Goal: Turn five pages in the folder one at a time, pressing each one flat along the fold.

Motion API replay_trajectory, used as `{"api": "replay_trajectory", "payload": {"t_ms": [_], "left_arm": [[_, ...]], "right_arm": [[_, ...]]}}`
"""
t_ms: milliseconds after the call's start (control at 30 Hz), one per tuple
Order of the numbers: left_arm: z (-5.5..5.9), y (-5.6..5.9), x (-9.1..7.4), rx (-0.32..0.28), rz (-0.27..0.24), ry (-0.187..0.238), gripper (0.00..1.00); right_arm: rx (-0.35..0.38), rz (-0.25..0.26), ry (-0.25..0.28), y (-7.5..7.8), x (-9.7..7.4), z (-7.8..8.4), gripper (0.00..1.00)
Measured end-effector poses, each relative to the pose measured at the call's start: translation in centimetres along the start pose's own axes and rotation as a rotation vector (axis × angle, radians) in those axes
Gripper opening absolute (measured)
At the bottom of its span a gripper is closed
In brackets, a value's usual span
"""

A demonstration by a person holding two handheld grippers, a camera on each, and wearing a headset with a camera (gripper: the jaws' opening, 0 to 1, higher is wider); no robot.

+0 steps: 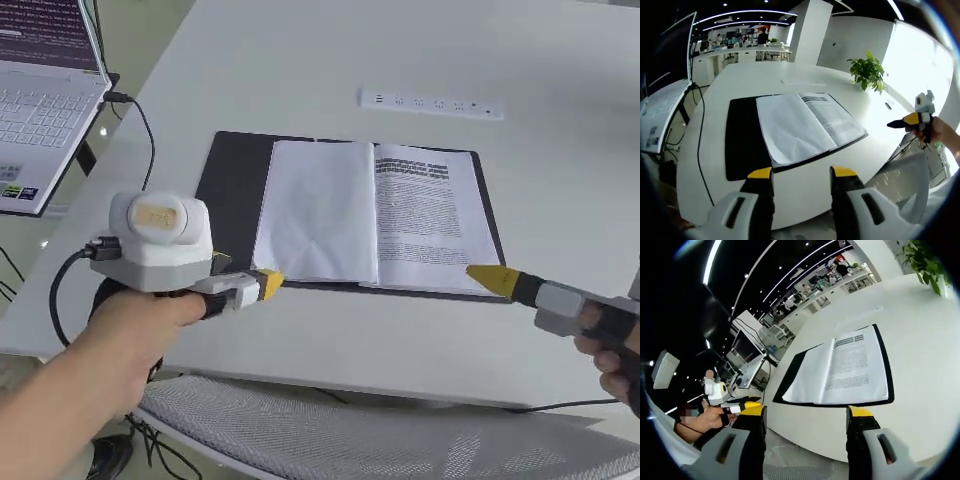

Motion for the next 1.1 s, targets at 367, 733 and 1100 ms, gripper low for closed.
{"api": "replay_trajectory", "payload": {"t_ms": [367, 733, 1100], "left_arm": [[-1.2, 0.6, -3.1, 0.067, -0.002, 0.002, 0.54], [-1.4, 0.3, -5.8, 0.061, 0.004, -0.009, 0.66], [-0.9, 0.0, -6.6, 0.046, 0.008, -0.034, 0.79]], "right_arm": [[-0.102, 0.047, -0.006, -1.2, -1.9, 0.4, 0.77], [-0.184, 0.107, 0.025, -1.3, -4.2, -0.8, 0.87], [-0.203, 0.143, 0.010, -1.0, -5.3, -0.2, 0.96]]}}
Point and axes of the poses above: the centre of the closed fingertips' face, and the gripper's own axes: x roughly forward along the fingers, y roughly to its right, z roughly out of its underside, the point moved 5 cm from there along -x, roughly backward along the fingers, and after that the axes turned 5 degrees about x, right-handed, at the moved point
